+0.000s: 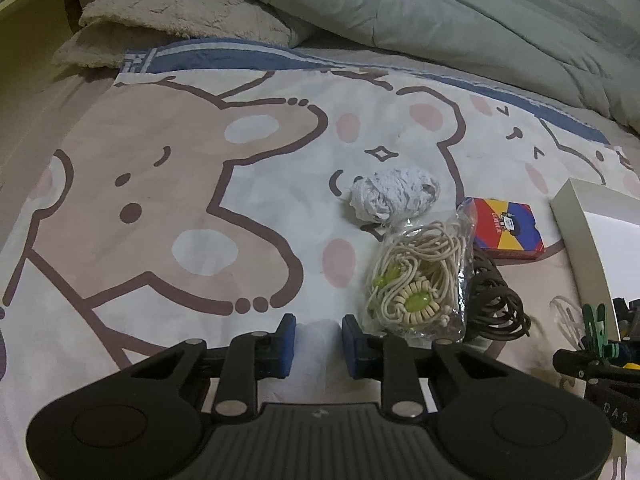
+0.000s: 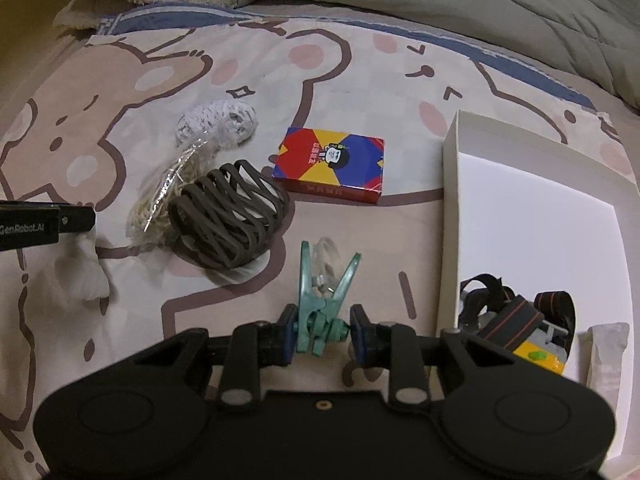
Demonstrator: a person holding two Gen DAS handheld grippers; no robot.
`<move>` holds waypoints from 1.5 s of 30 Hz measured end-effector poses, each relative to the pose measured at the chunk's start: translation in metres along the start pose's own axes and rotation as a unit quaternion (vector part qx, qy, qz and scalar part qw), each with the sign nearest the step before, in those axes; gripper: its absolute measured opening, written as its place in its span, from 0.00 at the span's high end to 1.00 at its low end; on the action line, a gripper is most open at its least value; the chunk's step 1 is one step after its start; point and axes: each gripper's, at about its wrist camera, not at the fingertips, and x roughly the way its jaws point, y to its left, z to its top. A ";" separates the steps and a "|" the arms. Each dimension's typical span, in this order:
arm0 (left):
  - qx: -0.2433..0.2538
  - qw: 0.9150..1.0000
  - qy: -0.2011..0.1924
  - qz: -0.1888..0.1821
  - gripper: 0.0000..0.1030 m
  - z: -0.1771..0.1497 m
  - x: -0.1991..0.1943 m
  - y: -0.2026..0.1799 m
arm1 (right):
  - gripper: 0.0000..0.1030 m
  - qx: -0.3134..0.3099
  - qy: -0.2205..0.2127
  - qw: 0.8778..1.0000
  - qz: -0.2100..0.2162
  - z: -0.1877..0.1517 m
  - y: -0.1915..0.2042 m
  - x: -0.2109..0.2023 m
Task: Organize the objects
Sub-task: 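Lift the green clip with the right gripper and carry it over the white tray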
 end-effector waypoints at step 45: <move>0.025 0.979 -0.202 -0.006 0.75 -0.026 -0.138 -0.038 | 0.72 0.063 -0.224 0.972 0.021 -0.025 -0.029 -0.141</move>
